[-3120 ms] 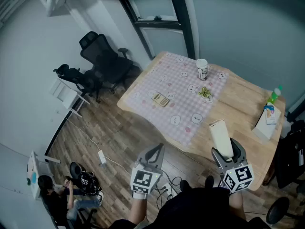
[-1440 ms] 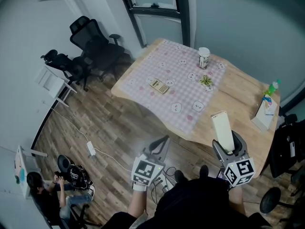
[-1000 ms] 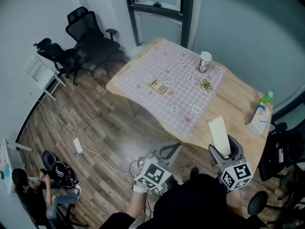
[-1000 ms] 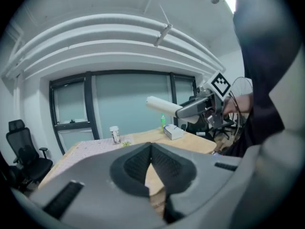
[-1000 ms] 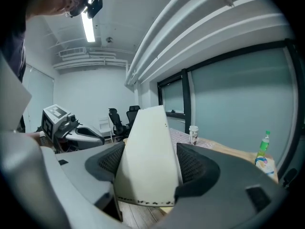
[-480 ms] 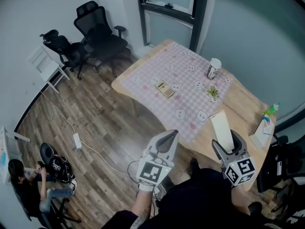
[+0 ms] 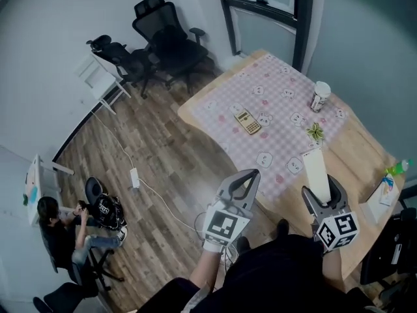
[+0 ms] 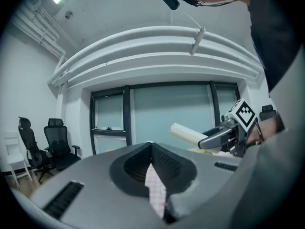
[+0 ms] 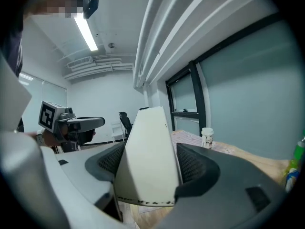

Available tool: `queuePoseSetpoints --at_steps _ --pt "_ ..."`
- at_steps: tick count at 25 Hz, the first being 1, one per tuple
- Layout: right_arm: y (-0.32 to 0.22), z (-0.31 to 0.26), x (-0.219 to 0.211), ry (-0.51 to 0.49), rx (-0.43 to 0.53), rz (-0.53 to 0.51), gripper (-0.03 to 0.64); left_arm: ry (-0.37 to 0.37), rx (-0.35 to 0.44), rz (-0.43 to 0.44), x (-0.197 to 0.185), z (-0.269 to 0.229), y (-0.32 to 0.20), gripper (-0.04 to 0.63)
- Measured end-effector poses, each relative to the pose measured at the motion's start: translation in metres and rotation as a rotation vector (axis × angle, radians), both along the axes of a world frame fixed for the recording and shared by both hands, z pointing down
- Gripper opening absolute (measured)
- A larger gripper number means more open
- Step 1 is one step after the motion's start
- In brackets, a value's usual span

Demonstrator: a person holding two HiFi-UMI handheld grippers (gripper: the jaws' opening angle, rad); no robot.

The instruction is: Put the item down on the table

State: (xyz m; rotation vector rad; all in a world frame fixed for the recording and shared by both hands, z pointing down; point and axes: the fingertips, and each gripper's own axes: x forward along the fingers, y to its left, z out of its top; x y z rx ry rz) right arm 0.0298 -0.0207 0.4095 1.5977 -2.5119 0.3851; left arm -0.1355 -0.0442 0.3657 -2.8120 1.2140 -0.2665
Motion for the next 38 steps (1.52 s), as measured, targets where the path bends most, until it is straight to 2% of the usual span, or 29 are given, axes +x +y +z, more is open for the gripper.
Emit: queuePoseSetpoints --at_steps 5,8,13,16,19,24,27,33,38 --pt "-0.01 0.006 0.031 -0.083 -0.019 -0.027 0.348 -0.049 -0.056 -0.079 0.025 -0.002 -0.01 -0.002" --pt "-0.014 0.013 0.063 -0.136 -0.026 -0.015 0.348 -0.125 -0.037 -0.114 0.046 -0.001 -0.017 -0.002" --pt "-0.013 0.037 0.109 -0.224 -0.059 0.011 0.348 -0.148 -0.037 -0.187 0.083 0.0 -0.024 -0.002" --pt "-0.012 0.047 0.137 -0.27 -0.078 0.038 0.348 -0.157 -0.028 -0.194 0.107 0.0 -0.029 -0.002" --pt "-0.012 0.061 0.162 -0.276 -0.101 0.071 0.348 -0.16 -0.015 -0.209 0.122 -0.002 -0.033 -0.002" --pt "-0.02 0.074 0.175 -0.277 -0.111 0.099 0.348 -0.182 0.017 -0.172 0.138 -0.004 -0.035 -0.002" --pt "-0.027 0.068 0.172 -0.261 -0.088 0.103 0.348 -0.155 0.027 -0.149 0.14 -0.003 -0.04 -0.002" --pt "-0.034 0.041 0.183 -0.14 -0.059 0.151 0.348 -0.022 0.032 -0.093 0.148 -0.011 -0.058 -0.002" --pt "-0.033 0.032 0.17 -0.066 -0.067 0.197 0.348 0.028 0.106 -0.059 0.135 -0.025 -0.07 -0.002"
